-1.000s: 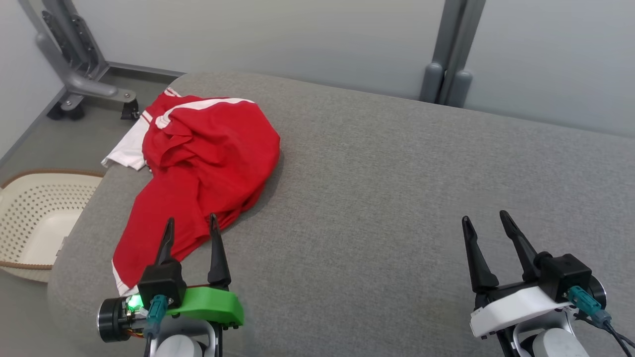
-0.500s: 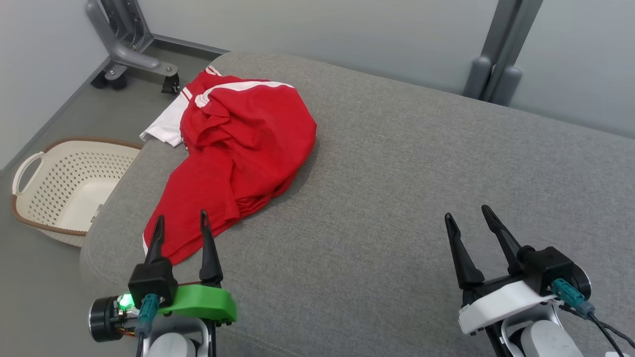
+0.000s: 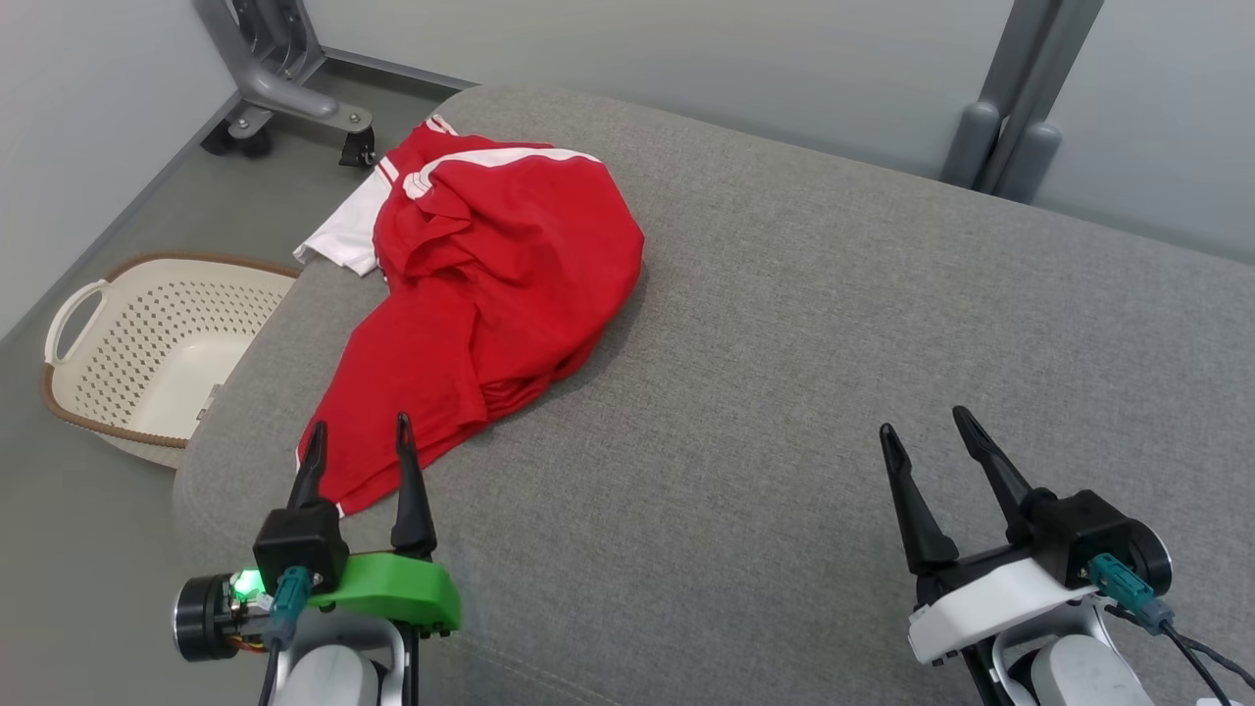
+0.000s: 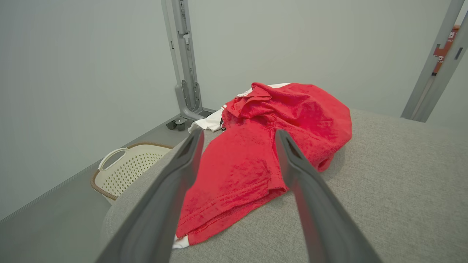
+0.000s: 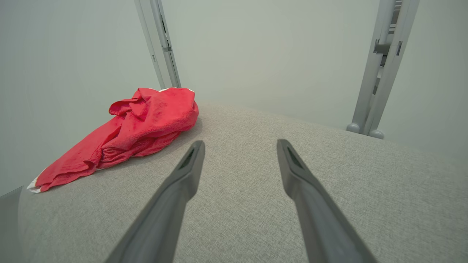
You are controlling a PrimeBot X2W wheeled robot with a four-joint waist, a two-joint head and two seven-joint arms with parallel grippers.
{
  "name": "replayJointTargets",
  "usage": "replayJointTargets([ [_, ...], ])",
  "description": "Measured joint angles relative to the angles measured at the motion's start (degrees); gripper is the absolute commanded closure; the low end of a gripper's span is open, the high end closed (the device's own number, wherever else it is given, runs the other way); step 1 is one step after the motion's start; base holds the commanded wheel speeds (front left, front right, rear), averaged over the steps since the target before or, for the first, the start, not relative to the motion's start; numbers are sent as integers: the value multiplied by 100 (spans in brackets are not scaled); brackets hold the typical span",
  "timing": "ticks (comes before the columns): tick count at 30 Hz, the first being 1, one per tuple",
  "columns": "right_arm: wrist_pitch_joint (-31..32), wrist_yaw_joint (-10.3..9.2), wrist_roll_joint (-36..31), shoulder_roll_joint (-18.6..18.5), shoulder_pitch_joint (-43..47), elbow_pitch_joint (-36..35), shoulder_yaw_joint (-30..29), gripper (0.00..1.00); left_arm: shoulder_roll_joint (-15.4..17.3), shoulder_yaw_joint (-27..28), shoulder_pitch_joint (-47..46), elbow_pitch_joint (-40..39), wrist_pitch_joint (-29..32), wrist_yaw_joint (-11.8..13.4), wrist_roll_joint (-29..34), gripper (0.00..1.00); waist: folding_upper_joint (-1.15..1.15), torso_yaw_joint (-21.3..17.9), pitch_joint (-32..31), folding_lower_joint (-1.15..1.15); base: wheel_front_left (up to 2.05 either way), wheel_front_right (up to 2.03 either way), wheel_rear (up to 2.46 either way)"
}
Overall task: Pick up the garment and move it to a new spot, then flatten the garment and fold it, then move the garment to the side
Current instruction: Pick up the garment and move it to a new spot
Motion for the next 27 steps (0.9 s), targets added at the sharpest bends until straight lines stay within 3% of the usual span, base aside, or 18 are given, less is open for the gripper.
replayJointTargets([
  [8, -5, 0, -89, -144, -88, -98, -41, 0, 22, 171, -542, 293, -9, -394, 159, 0, 0, -137, 273, 0, 0, 0, 0],
  [14, 36, 0, -149, -291, -209, -313, -119, 0, 213, 232, -1400, 1202, -4, -791, 157, 0, 0, -328, 619, 0, 0, 0, 0],
  [21, 266, 0, -177, -533, -439, -813, -148, 0, 587, 285, -2960, 2393, 847, -1226, 7, 0, 0, -622, 1104, 0, 0, 0, 0],
  [27, 467, 0, -193, -662, -649, -1179, -16, 0, 969, 348, -4018, 3319, 1637, -1374, -96, 0, 0, -916, 1516, 0, 0, 0, 0],
])
